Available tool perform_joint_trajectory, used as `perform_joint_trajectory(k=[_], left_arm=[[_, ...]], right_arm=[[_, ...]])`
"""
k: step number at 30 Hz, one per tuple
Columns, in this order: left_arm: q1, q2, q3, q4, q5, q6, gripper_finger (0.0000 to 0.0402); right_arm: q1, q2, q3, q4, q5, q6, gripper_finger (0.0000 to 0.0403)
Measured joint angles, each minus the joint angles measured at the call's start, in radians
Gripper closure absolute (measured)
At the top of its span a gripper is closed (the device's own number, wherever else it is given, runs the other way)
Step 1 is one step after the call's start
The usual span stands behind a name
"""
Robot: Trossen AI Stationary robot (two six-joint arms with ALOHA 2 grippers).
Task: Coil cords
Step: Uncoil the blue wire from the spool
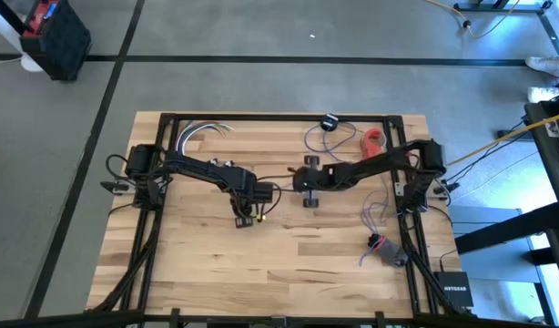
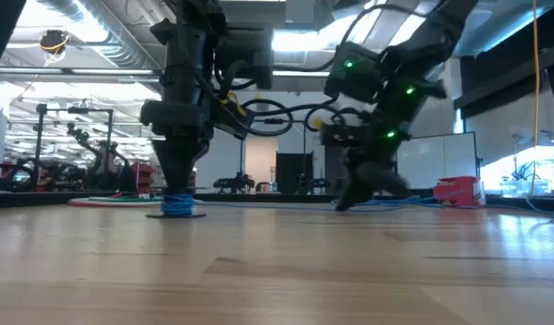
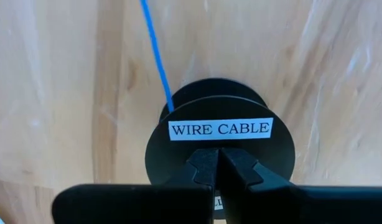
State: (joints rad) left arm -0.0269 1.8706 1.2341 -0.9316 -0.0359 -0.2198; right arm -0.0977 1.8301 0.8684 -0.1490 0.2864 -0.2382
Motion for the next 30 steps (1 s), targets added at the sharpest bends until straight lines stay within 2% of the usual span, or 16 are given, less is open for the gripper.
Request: perform_joint_trajectory(k=[4,15,20,30], left_arm=[[0.001,0.000,0.011,0.002,-0.005,-0.004,0.0401],[0.003,0.001,0.028,-0.029,0.003,0.015,0.0401],[0.003,0.001,0.029,-0.019,0.003,0.018,0.0401],[0.003,0.000,0.028,-0.001,0.003,0.045,0.0401]], right_arm=[[0.042,-0.031,-0.002,-0.151,0.012,0.051,0.0401],[0.129,-0.109,-0.067,-0.329,0.022,0.159,0.0402],[0.139,-0.165,-0.094,-0.420,-0.012,0.204,0.0402],[0.138,-0.319,-0.238,-0.434,-0.043,0.280,0.0403]])
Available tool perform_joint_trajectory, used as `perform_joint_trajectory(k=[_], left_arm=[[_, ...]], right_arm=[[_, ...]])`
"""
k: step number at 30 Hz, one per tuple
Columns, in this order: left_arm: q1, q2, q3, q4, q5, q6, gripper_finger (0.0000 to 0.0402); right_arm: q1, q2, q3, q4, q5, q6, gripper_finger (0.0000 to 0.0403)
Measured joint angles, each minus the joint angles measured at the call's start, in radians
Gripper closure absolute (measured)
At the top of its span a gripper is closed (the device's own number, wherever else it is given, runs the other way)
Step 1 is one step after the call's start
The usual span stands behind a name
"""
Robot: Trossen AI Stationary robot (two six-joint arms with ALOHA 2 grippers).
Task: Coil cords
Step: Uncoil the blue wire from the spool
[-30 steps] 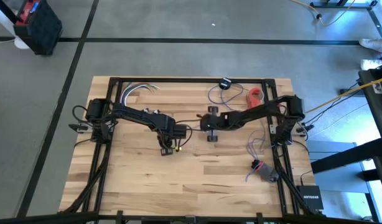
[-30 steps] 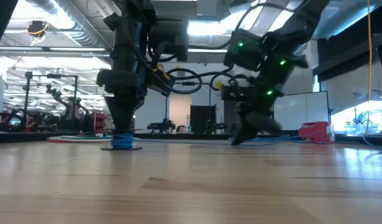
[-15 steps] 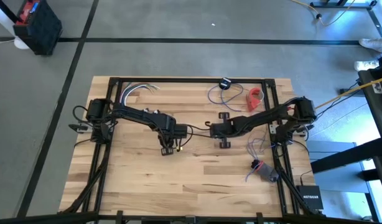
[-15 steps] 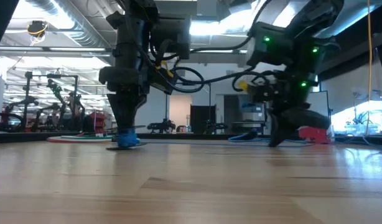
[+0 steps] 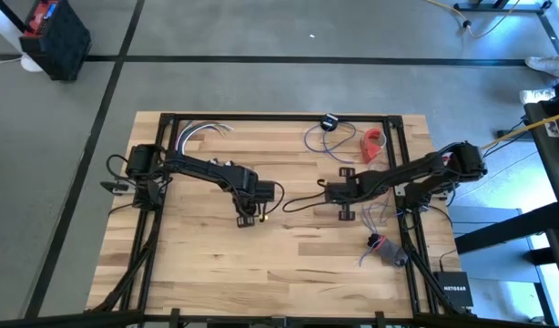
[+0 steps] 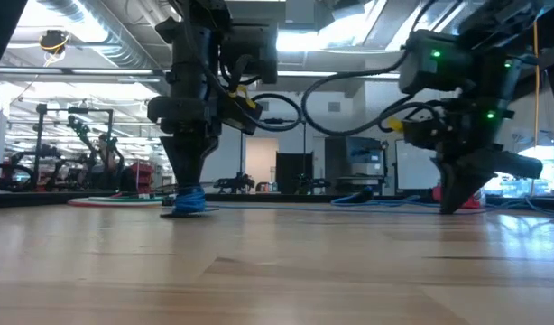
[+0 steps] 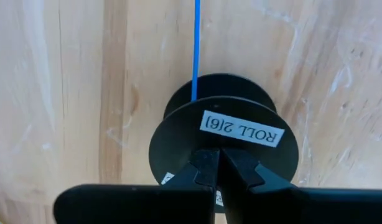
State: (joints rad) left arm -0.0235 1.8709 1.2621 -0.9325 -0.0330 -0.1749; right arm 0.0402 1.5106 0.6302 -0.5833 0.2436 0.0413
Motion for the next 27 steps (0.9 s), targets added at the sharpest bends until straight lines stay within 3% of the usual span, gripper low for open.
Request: perform_joint_trajectory(k=[11,20,27], left_arm=[[0.000,0.000,-0.003,0.175,0.000,0.098,0.0401],[0.000,0.000,-0.003,0.216,-0.001,0.138,0.0400],[0.016,0.000,-0.001,0.216,-0.011,0.105,0.0365]], right_arm=[[-0.001,-0.051,-0.033,0.172,0.022,-0.004,0.0398],[-0.002,-0.051,-0.030,0.224,0.018,-0.001,0.0396],[-0.002,-0.052,-0.028,0.225,0.019,-0.001,0.0396]])
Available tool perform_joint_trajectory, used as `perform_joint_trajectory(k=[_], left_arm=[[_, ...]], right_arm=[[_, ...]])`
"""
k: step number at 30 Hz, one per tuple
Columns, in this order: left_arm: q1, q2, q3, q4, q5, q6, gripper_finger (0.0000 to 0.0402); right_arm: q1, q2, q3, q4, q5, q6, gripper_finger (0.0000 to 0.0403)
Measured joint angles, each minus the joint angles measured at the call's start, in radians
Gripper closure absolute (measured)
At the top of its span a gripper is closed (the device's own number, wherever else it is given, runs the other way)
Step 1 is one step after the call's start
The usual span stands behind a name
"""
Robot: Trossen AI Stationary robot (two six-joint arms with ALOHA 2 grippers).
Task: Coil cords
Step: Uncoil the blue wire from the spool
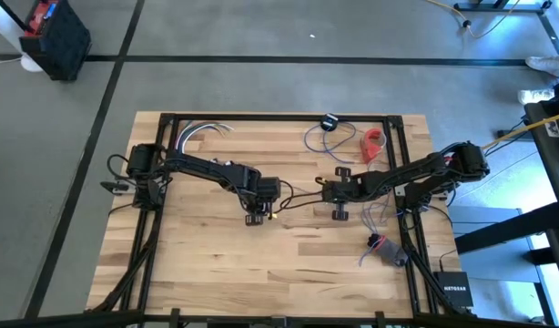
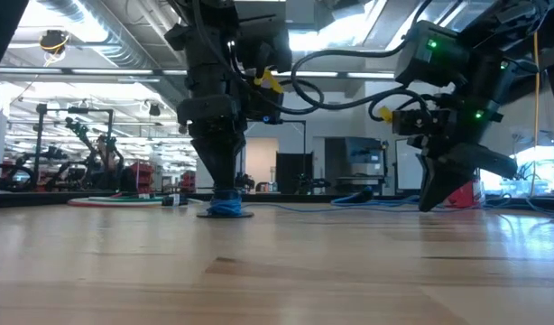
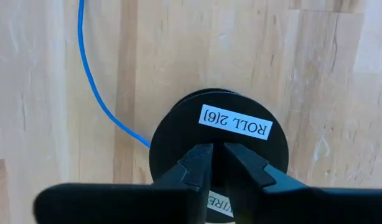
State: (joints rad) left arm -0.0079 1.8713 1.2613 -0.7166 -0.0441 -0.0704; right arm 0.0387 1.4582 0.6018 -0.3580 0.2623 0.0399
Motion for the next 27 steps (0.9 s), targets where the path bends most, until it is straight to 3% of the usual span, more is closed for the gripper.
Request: perform_joint_trajectory(k=[6,14,22,27], left_arm=[[0.005,0.000,0.062,-0.081,0.000,0.005,0.0346],[0.000,0.000,0.093,-0.082,0.000,0.022,0.0376],[0.007,0.004,0.083,-0.044,0.003,0.056,0.0380],[-0.007,-0.005,0.105,-0.113,0.004,0.048,0.0380]], right_arm=[[0.000,-0.001,0.000,0.000,0.003,0.000,0.0396],[0.000,-0.002,0.002,0.001,0.006,0.000,0.0395],[0.000,-0.002,0.002,0.010,0.007,0.000,0.0395],[0.000,-0.003,0.002,0.013,0.007,0.000,0.0395]])
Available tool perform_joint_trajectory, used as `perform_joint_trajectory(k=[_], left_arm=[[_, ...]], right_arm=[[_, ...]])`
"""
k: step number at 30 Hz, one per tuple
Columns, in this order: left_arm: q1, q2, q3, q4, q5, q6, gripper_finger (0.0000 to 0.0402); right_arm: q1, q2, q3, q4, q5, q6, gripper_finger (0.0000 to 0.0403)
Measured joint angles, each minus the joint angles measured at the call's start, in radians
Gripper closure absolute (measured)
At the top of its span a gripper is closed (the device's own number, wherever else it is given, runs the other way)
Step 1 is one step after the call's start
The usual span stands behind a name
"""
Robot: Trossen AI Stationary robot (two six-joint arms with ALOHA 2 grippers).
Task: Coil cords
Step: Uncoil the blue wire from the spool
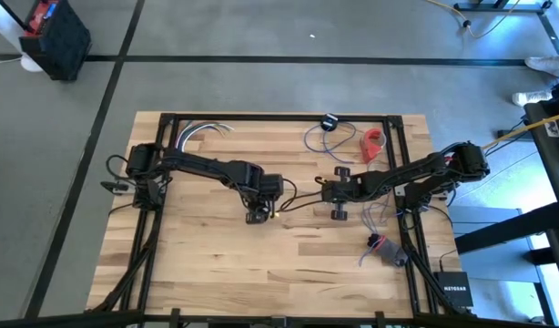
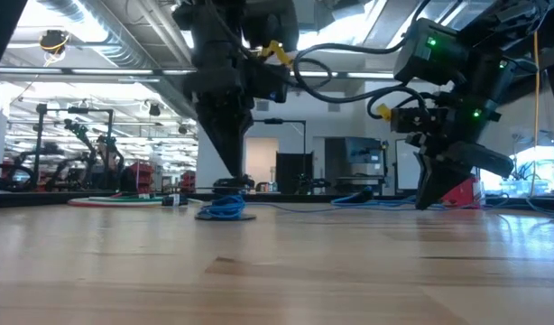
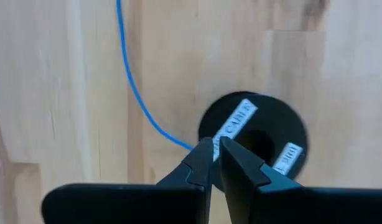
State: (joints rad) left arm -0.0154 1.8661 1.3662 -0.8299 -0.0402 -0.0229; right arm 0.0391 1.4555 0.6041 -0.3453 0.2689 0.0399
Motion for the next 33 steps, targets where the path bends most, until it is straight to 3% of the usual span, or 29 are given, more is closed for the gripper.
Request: perform_joint_trajectory(k=[12,17,22,27,29,33], left_arm=[[-0.042,0.013,-0.037,0.008,0.014,-0.093,0.0380],[-0.048,0.022,-0.037,0.044,0.014,-0.100,0.0380],[-0.050,0.023,-0.038,0.035,0.015,-0.132,0.0380],[-0.050,0.023,-0.038,0.026,0.014,-0.135,0.0380],[-0.051,0.023,-0.038,0.026,0.014,-0.135,0.0380],[-0.051,0.023,-0.038,0.026,0.014,-0.134,0.0380]], right_arm=[[0.000,0.000,0.001,0.010,0.000,0.053,0.0392],[0.000,0.000,0.005,-0.003,-0.040,0.062,0.0343],[0.000,0.000,0.108,-0.300,-0.138,0.087,0.0282],[0.014,-0.005,0.186,-0.499,-0.154,0.164,0.0260],[0.031,-0.008,0.171,-0.452,-0.114,0.136,0.0259],[0.049,-0.006,0.075,-0.169,0.043,0.086,0.0258]])
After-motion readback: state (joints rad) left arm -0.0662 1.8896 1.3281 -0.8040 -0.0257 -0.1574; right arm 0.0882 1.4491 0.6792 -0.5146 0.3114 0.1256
